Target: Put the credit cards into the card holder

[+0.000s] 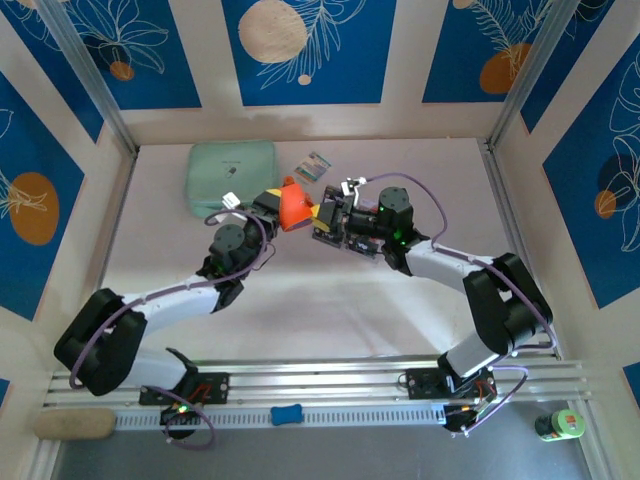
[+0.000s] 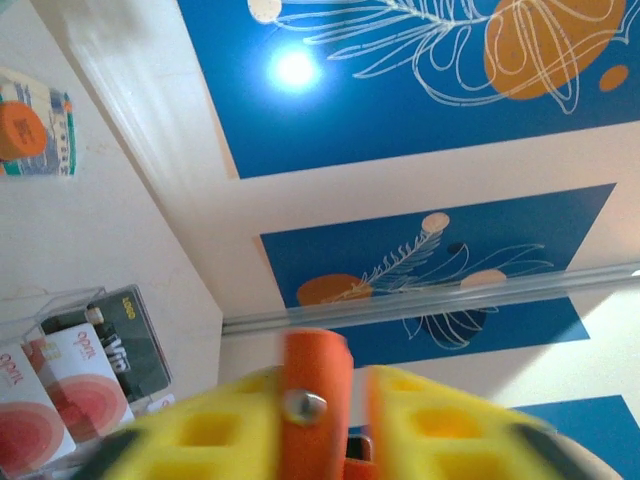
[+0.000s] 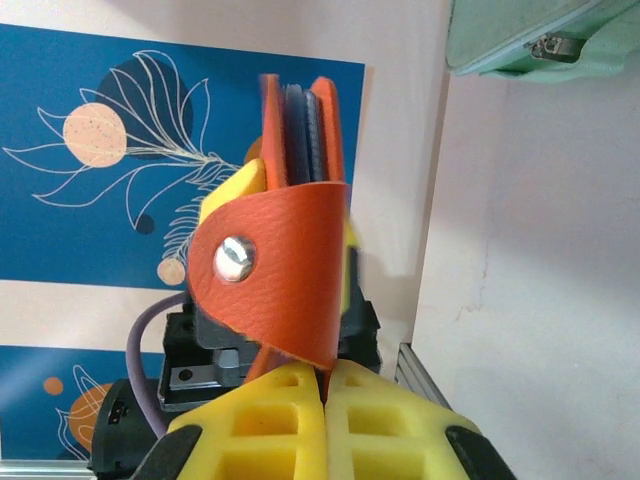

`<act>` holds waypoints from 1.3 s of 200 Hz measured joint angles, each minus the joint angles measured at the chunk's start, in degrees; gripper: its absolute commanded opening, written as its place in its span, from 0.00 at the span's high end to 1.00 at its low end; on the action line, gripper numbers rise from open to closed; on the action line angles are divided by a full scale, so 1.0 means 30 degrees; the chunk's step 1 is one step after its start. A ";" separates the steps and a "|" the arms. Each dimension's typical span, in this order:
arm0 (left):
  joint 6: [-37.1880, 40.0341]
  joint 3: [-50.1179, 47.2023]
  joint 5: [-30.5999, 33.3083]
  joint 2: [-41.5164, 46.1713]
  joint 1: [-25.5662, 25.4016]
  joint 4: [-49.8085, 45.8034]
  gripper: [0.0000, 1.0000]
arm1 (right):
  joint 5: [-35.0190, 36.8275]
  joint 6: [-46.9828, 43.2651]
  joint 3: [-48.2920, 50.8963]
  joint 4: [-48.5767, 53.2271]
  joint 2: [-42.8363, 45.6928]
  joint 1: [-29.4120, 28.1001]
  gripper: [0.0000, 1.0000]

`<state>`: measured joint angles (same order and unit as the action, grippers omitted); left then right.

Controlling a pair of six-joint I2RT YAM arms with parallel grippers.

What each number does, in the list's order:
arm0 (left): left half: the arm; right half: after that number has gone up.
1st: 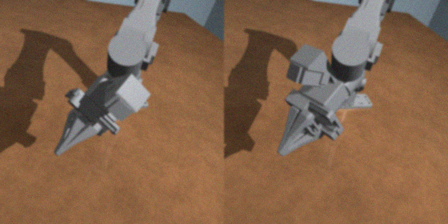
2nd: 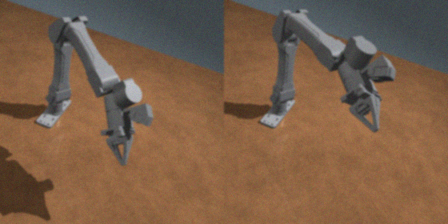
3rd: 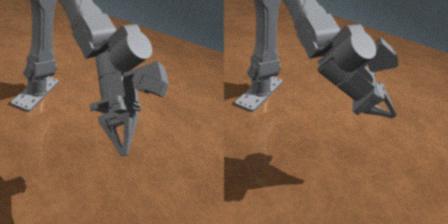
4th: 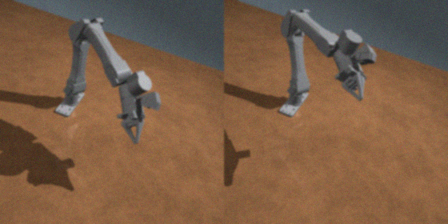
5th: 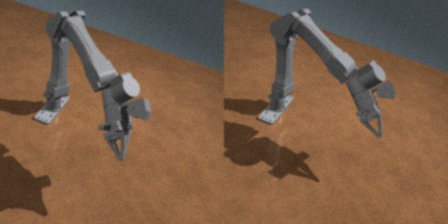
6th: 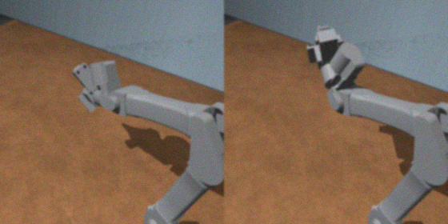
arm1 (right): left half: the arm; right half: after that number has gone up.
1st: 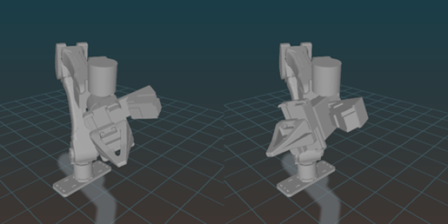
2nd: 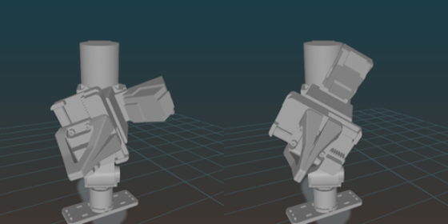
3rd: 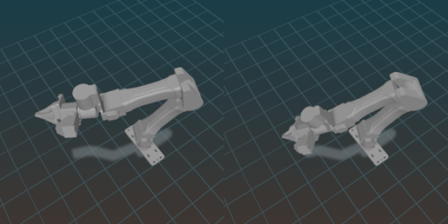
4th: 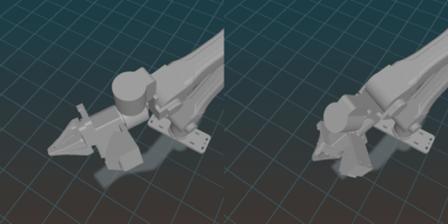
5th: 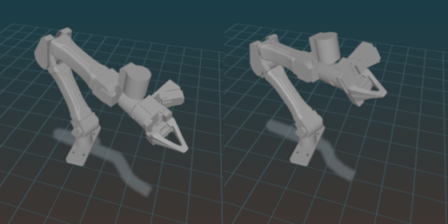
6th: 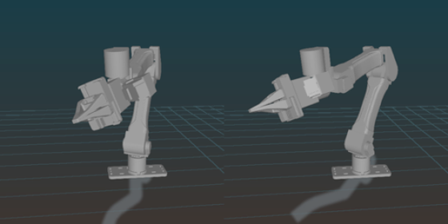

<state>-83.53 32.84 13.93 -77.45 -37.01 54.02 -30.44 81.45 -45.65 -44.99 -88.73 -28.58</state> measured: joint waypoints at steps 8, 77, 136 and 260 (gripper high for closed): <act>0.0022 -0.0080 -0.0248 0.0022 0.0007 0.0000 0.04 | -0.0007 -0.0080 0.0204 -0.0073 0.0036 0.0109 1.00; 0.5872 0.0554 -0.3177 0.3643 0.1428 -0.9806 0.00 | 0.1639 -0.6586 0.1413 0.7941 0.4051 0.0036 1.00; 1.2597 0.9063 -0.3570 0.1545 0.0925 -2.0509 0.00 | 0.3861 -1.1038 0.1719 1.2604 0.5581 -0.1078 1.00; 1.5766 1.2947 -0.1370 -0.3694 -0.1610 -2.6753 0.00 | 0.5085 -1.1890 0.1880 1.3821 0.5537 -0.1741 1.00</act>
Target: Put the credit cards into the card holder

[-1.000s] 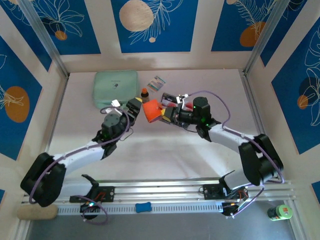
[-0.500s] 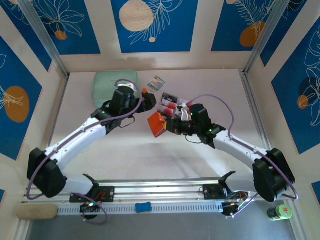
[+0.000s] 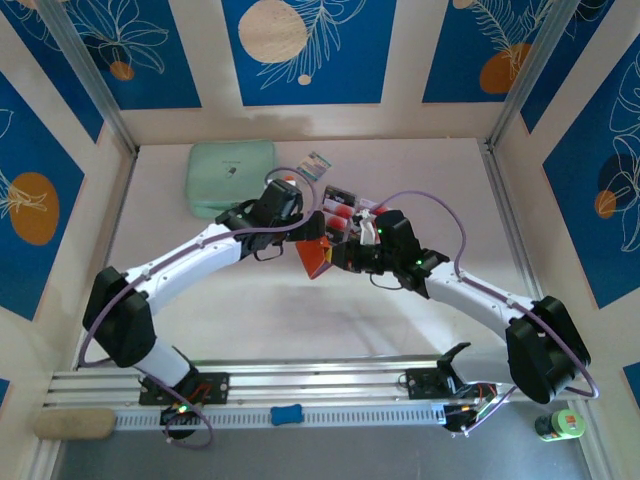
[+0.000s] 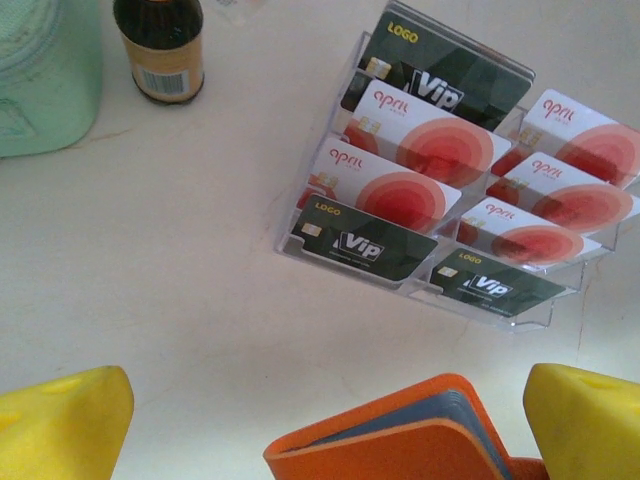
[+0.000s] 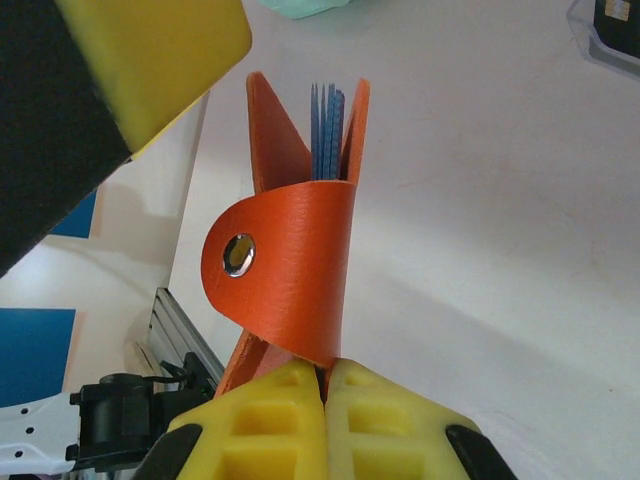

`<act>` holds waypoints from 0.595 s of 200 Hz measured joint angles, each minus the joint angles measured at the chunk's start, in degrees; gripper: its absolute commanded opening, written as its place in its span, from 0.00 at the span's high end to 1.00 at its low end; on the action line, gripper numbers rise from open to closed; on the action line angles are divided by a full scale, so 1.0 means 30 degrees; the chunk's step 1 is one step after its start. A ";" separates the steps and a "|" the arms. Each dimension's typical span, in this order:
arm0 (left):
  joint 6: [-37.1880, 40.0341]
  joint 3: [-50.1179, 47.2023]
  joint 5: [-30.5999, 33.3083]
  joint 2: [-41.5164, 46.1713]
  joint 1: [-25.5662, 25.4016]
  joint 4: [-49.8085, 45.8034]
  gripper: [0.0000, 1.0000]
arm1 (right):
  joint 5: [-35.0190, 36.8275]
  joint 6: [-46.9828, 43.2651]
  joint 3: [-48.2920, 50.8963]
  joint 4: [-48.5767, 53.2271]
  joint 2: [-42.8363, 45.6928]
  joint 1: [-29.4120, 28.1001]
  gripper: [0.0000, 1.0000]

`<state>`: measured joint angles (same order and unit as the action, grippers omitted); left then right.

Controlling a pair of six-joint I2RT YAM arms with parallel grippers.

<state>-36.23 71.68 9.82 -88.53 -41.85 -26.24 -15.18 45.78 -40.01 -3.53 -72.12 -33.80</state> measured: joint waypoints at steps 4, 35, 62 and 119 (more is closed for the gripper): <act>0.0058 0.0000 0.0015 -0.0044 -0.0036 -0.0022 0.00 | 0.0015 0.0000 0.0000 0.0007 0.0000 0.0000 1.00; 0.0262 -0.0131 0.0044 -0.0197 -0.0146 -0.0160 0.00 | 0.0204 0.0000 0.0000 0.0124 0.0000 0.0000 1.00; 0.0270 -0.0743 0.0131 -0.0160 -0.0146 -0.0117 0.00 | 0.0452 0.0007 0.0029 0.0408 0.0000 0.0146 1.00; 0.0772 -0.2375 0.0678 0.0925 -0.0131 -0.0517 0.00 | 0.1107 0.0168 0.1428 0.0627 0.0372 0.0969 1.00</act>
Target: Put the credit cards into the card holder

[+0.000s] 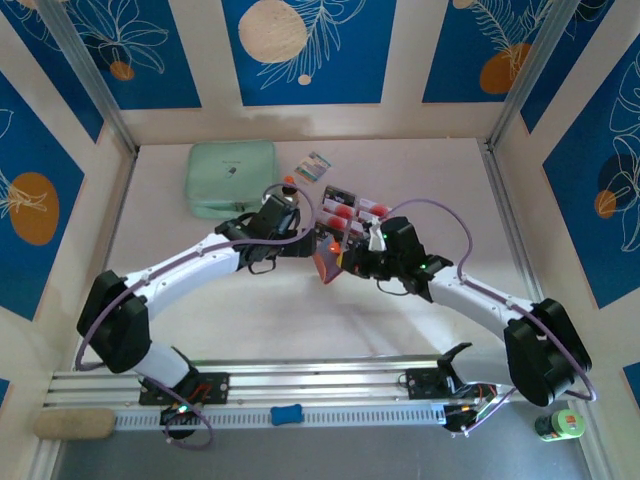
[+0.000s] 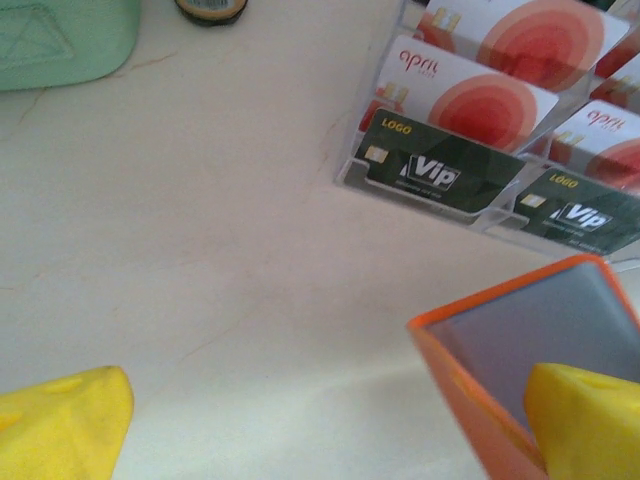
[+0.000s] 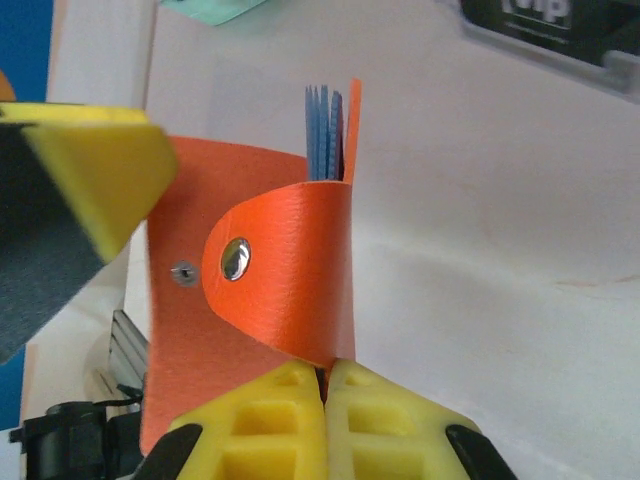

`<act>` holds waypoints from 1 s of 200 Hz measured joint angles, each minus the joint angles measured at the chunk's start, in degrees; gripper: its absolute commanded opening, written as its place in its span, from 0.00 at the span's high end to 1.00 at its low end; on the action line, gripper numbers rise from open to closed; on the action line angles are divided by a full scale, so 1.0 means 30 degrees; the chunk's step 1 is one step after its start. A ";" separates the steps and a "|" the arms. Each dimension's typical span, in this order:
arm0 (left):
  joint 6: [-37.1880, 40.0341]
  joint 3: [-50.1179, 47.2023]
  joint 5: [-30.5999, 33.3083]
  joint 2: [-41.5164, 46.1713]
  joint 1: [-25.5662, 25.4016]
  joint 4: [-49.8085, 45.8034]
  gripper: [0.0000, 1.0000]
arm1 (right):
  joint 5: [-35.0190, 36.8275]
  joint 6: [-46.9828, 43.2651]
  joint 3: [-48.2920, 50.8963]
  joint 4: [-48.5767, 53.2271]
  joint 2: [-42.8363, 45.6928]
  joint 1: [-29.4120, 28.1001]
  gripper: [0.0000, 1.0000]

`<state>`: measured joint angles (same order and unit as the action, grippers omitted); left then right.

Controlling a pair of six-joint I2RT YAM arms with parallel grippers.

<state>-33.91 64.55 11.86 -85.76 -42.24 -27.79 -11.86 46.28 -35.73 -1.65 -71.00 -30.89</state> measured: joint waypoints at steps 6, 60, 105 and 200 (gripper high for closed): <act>0.0015 -0.0197 0.0029 0.0117 0.0000 -0.0044 0.00 | 0.0051 0.0022 0.0102 0.0029 0.0095 0.0066 1.00; 0.0699 -0.1989 0.0073 0.0525 0.0000 -0.0204 0.00 | 0.0299 0.0743 0.1144 -0.0175 0.0750 0.0219 1.00; 0.1865 -0.2295 0.0284 -0.0160 0.0000 -0.0670 0.00 | 0.0328 0.1982 0.2062 -0.0984 0.1311 0.0160 1.00; 0.3395 -0.1355 0.1005 -0.1049 0.0007 -0.1785 0.00 | 0.3701 0.4087 0.2841 -0.1355 0.1719 -0.2361 1.00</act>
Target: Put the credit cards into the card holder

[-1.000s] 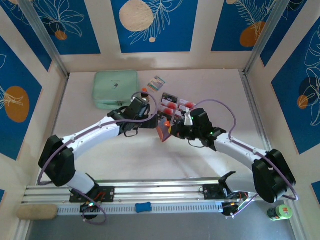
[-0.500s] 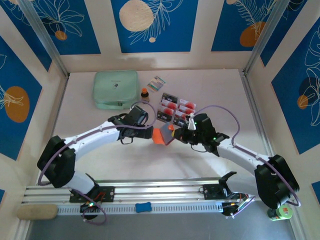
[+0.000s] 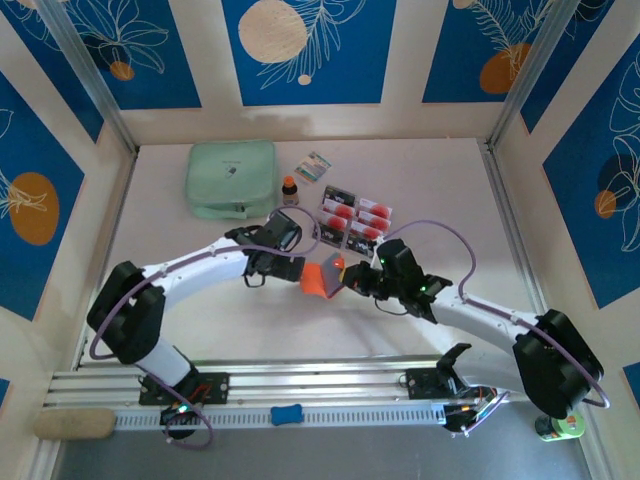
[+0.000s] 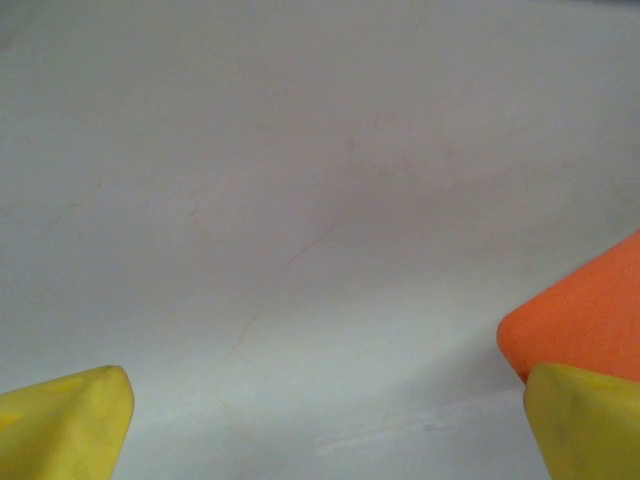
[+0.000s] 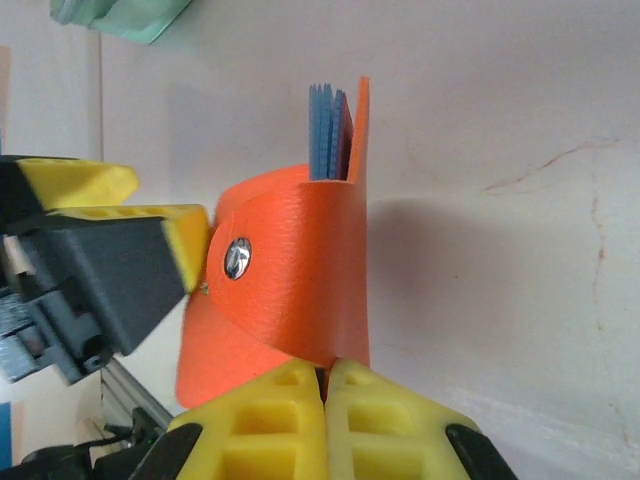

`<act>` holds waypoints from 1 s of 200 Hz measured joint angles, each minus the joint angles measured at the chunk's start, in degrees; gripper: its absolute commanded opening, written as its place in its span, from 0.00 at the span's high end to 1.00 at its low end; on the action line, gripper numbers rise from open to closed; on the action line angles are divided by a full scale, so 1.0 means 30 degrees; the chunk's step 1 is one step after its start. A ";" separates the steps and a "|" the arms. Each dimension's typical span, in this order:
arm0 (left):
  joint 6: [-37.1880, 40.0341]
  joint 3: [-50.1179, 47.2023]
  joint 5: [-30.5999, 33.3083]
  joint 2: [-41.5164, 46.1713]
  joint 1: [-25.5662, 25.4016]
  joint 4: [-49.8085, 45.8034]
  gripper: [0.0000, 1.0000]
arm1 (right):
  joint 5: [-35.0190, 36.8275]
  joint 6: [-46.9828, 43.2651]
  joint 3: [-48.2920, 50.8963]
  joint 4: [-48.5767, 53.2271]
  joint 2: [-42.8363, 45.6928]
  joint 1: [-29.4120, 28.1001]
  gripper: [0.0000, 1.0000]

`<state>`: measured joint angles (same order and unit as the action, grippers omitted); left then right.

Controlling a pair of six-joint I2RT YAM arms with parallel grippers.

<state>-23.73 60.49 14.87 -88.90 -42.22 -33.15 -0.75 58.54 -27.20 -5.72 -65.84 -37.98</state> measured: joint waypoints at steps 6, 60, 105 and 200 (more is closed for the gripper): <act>-0.0058 0.0095 -0.0117 0.0233 0.0000 0.0015 0.00 | 0.0335 0.0109 0.0000 0.0058 0.0066 -0.0153 1.00; -0.1078 0.1515 -0.1647 0.2149 -0.0117 0.0386 0.00 | 0.2608 0.0903 0.0000 0.0692 0.0284 -0.1275 1.00; -0.2514 0.1268 -0.2455 0.2149 -0.1071 0.1588 0.00 | 0.3271 0.1224 -0.0015 0.0772 0.0066 -0.1668 1.00; -0.3060 -0.2273 -0.1042 -0.0175 -0.1705 0.2776 0.00 | 0.2965 0.2557 0.0146 -0.1552 -0.1566 -0.1683 1.00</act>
<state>-32.91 53.67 11.75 -89.43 -47.33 -24.82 8.14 66.22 -26.76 -10.37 -70.54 -43.03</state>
